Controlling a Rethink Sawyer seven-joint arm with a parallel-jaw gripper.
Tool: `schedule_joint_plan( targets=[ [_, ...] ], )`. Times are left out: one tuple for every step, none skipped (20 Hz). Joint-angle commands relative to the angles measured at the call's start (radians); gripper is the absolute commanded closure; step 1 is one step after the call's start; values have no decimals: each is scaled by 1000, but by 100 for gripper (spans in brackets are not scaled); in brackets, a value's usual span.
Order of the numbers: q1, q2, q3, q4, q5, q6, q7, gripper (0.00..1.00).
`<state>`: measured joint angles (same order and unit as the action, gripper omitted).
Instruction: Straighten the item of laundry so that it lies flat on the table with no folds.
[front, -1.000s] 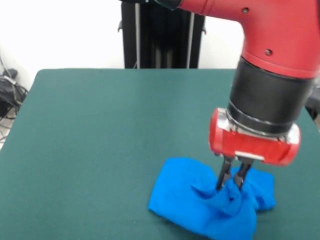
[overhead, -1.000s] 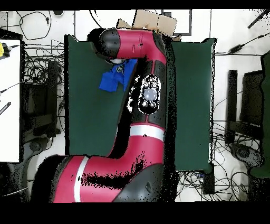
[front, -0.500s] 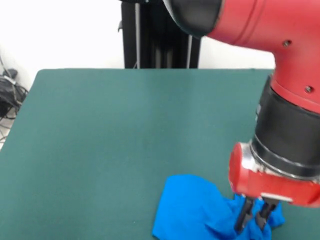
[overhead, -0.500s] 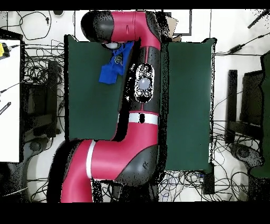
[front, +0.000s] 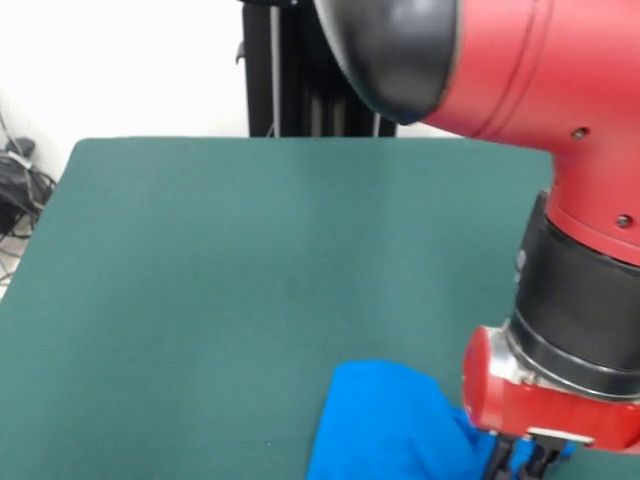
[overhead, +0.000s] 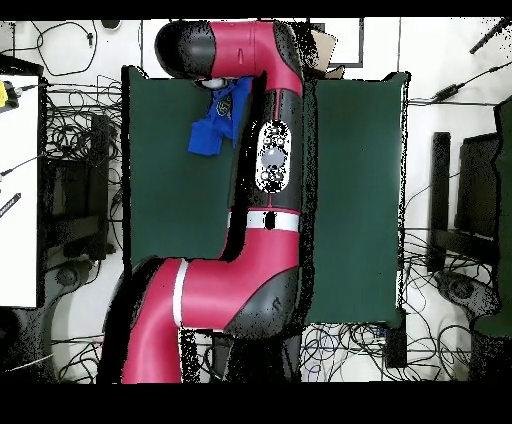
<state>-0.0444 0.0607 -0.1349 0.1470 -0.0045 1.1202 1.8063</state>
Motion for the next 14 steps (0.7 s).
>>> schedule_joint_plan(
  targets=[
    [-84, -341, 53, 596, 16, -199, -58, 100],
    [-96, -409, 53, 695, 24, -207, -88, 100],
    [-122, -506, 59, 825, 48, -190, -171, 100],
    [-135, -545, 60, 872, 54, -177, -224, 100],
    [-147, -581, 57, 910, 47, -148, -295, 100],
    [-160, -618, 54, 948, 41, -119, -366, 100],
    [-176, -651, 55, 986, 25, -105, -417, 100],
    [-187, -668, 61, 1008, 10, -110, -434, 100],
    [-198, -689, 61, 1035, -16, -122, -473, 100],
    [-212, -702, 71, 1059, -37, -144, -507, 100],
    [-226, -715, 81, 1083, -58, -166, -541, 100],
    [-242, -725, 93, 1106, -74, -189, -562, 100],
    [-258, -735, 105, 1130, -89, -212, -583, 100],
    [-271, -741, 114, 1148, -92, -229, -585, 100]
  ],
)
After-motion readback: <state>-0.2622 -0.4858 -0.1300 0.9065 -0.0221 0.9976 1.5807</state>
